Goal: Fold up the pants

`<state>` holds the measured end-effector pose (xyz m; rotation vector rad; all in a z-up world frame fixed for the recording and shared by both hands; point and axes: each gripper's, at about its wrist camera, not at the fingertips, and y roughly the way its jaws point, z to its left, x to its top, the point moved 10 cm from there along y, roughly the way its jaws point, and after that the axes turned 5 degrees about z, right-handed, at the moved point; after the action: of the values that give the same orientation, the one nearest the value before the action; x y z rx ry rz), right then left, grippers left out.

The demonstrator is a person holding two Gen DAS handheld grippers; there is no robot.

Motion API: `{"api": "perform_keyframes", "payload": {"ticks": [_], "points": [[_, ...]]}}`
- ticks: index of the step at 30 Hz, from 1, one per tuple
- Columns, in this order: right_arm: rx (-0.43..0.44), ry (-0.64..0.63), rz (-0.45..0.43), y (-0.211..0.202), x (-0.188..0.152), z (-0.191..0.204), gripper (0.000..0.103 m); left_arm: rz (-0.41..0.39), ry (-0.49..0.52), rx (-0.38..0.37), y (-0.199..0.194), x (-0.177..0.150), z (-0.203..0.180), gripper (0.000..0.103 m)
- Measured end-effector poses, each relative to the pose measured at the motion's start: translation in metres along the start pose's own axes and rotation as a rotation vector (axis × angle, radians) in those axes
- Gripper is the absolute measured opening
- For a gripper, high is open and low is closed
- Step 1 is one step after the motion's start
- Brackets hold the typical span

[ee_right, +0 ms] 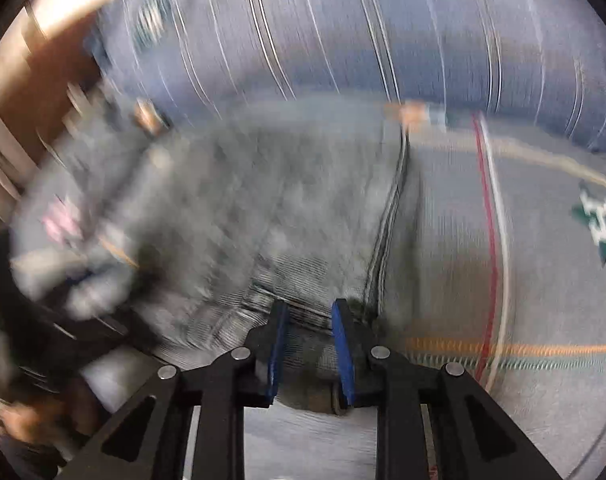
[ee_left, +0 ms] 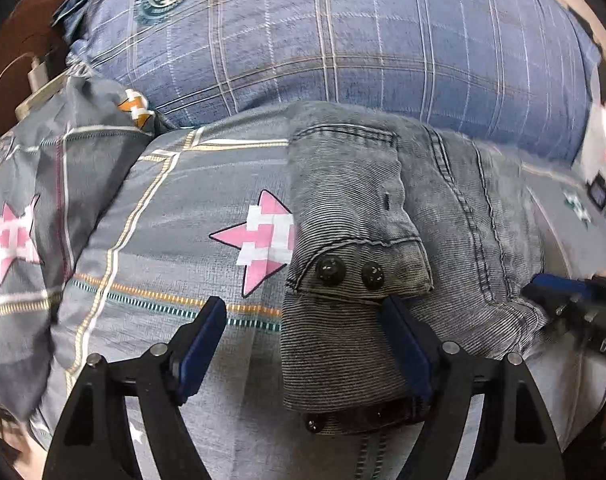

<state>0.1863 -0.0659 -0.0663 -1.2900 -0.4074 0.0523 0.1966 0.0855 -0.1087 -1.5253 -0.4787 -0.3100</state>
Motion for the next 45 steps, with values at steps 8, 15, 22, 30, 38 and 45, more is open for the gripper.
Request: {"api": "perform_keyframes", "payload": {"ticks": [8, 15, 22, 30, 38, 45], "points": [[-0.024, -0.037, -0.134, -0.054, 0.04, 0.013, 0.027, -0.031, -0.051, -0.036, -0.028, 0.003, -0.001, 0.086], [-0.047, 0.016, -0.129, -0.018, 0.112, 0.004, 0.033, 0.004, -0.031, -0.02, -0.005, -0.006, -0.003, 0.088], [-0.105, 0.048, -0.018, 0.029, 0.111, -0.017, 0.052, -0.009, -0.024, -0.016, -0.006, -0.005, -0.005, 0.088], [-0.071, -0.021, -0.107, -0.033, 0.054, 0.012, 0.06, -0.015, -0.032, -0.003, -0.006, -0.004, -0.004, 0.088], [-0.097, -0.011, -0.098, -0.03, 0.013, 0.006, 0.065, -0.023, -0.057, -0.003, -0.03, -0.006, -0.001, 0.088], [-0.055, -0.015, -0.18, -0.081, -0.022, 0.009, 0.088, -0.075, -0.029, -0.073, -0.075, -0.031, -0.019, 0.088]]}}
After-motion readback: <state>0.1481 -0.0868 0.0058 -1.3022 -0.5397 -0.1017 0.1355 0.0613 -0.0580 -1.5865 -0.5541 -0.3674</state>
